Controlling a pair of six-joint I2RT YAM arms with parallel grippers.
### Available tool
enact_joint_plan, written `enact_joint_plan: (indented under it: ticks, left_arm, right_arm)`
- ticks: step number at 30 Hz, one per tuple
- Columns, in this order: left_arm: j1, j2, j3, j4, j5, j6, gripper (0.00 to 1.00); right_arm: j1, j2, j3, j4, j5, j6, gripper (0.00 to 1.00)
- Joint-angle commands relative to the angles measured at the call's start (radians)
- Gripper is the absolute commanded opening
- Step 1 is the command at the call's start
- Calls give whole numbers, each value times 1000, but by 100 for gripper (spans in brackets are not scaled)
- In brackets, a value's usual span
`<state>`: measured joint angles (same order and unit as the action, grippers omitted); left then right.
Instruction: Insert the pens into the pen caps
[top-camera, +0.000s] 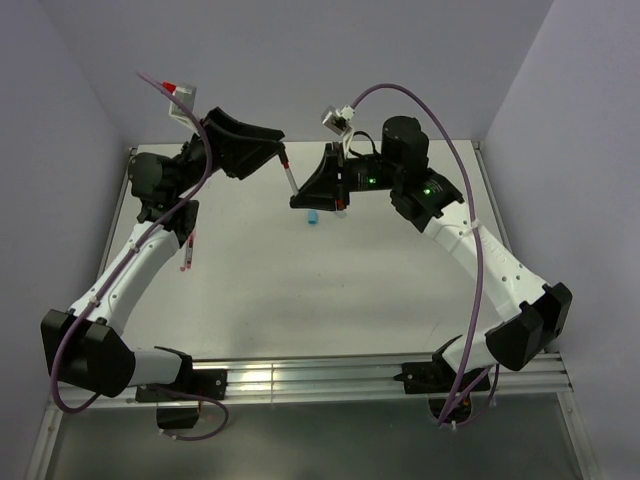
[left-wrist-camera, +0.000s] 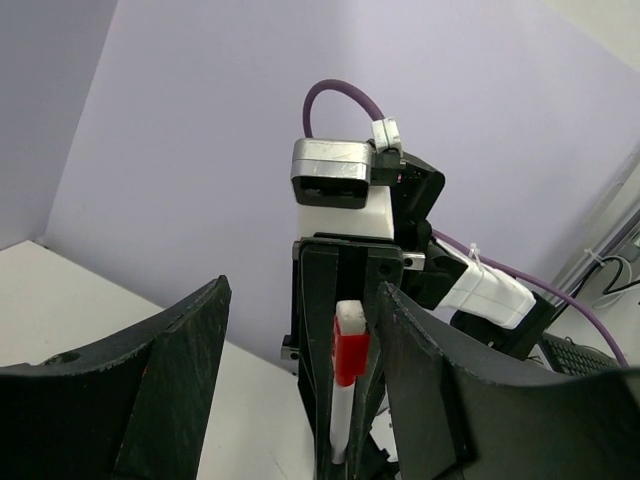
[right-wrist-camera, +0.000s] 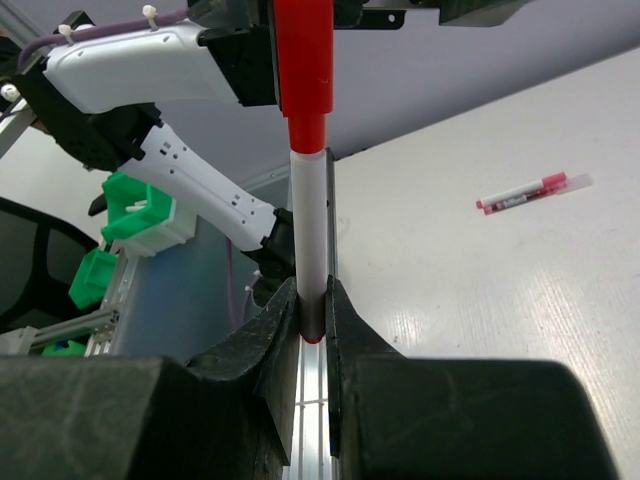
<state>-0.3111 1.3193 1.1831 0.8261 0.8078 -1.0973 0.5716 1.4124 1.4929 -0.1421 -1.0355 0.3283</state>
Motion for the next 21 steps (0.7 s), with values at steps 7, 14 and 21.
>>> enact_joint_plan:
  ticks: [7,14,21]
  left_arm:
    - [-14,-9,30,67,24,-24,59]
    - [-34,-8,26,59,31,-22,52]
    - [-36,-3,33,62,27,-30,34]
  right_arm:
    - [5,-3,1,24,35,-17,0]
    - [5,3,12,12,45,-29,0]
    - [7,5,6,3,51,-40,0]
